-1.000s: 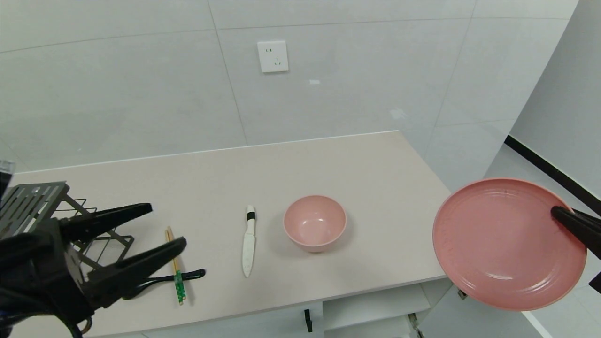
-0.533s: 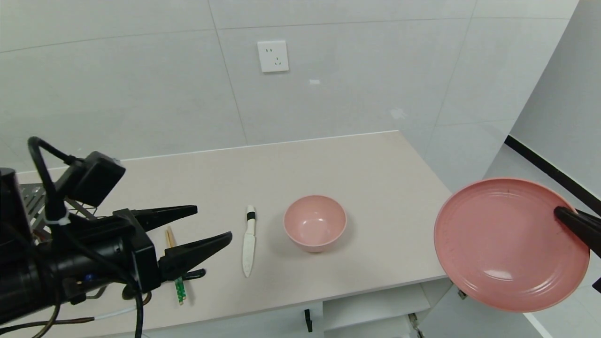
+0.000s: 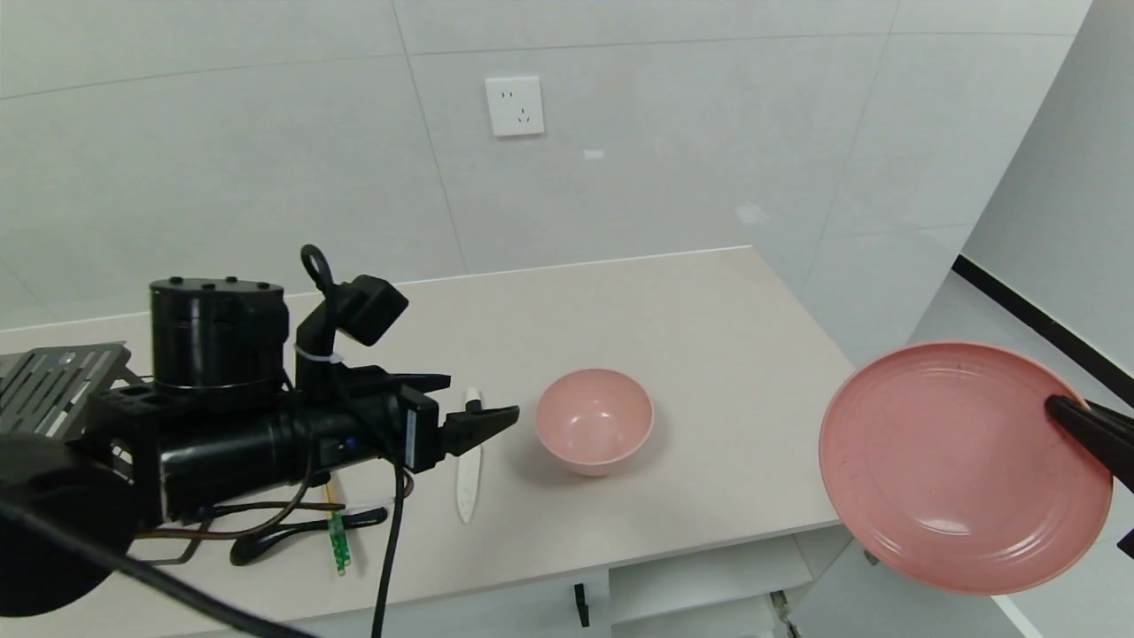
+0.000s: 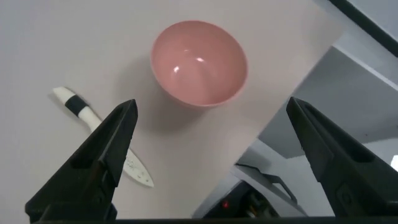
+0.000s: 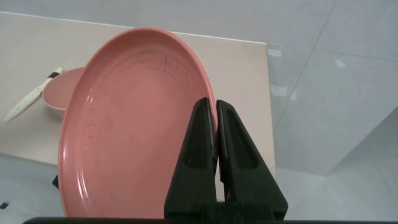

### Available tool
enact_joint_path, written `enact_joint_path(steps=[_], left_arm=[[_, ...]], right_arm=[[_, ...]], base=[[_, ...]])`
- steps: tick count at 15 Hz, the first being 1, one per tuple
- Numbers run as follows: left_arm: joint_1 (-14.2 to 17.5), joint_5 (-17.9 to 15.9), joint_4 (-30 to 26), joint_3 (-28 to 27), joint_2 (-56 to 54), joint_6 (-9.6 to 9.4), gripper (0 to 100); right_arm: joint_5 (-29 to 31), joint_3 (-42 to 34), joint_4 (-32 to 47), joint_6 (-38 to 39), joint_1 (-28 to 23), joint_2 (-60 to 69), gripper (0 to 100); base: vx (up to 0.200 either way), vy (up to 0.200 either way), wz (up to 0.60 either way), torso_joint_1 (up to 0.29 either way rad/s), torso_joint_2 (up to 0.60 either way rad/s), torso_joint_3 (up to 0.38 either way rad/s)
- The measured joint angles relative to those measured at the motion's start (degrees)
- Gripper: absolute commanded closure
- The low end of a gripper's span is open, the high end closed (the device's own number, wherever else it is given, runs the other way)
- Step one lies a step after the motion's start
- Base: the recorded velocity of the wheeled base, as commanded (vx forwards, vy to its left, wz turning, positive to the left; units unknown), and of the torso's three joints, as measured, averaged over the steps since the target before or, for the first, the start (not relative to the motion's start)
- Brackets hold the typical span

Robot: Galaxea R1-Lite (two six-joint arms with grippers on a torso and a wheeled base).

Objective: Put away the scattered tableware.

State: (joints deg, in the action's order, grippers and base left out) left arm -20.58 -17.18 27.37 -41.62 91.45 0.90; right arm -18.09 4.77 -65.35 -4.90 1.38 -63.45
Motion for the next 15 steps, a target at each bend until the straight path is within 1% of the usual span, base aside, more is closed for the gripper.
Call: enact_joint_path(steps=[2, 5, 7, 9, 13, 15], left_arm=[[-0.4, 1.5, 0.0, -2.4, 4.3, 0.16, 0], [-1.1, 2.1, 0.6, -4.7, 10.2, 0.33, 0], [-1.2, 2.3, 4.8, -5.4, 13.7, 1.39, 0], [-1.3, 2.3, 6.2, -6.1, 16.5, 1.61, 0], [-2.5, 2.6, 6.5, -9.3, 21.8, 1.72, 0], [-2.8, 4.1, 6.3, -12.2, 24.7, 1.8, 0]], right_arm=[[0.0, 0.0, 0.0, 0.0, 0.0, -0.1, 100], [0.0, 0.1, 0.0, 0.0, 0.0, -0.1, 100], [-0.1, 0.1, 0.0, 0.0, 0.1, -0.2, 100], [-0.8, 0.1, 0.0, -0.2, 0.1, -0.2, 100], [-0.8, 0.0, 0.0, -0.4, 0.1, -0.3, 100], [-0.8, 0.0, 0.0, -0.5, 0.1, -0.5, 100]], base=[[0.0, 0.0, 0.0, 0.0, 0.0, 0.0], [0.0, 0.0, 0.0, 0.0, 0.0, 0.0], [0.0, 0.0, 0.0, 0.0, 0.0, 0.0], [0.0, 0.0, 0.0, 0.0, 0.0, 0.0], [0.0, 0.0, 0.0, 0.0, 0.0, 0.0], [0.0, 0.0, 0.0, 0.0, 0.0, 0.0]])
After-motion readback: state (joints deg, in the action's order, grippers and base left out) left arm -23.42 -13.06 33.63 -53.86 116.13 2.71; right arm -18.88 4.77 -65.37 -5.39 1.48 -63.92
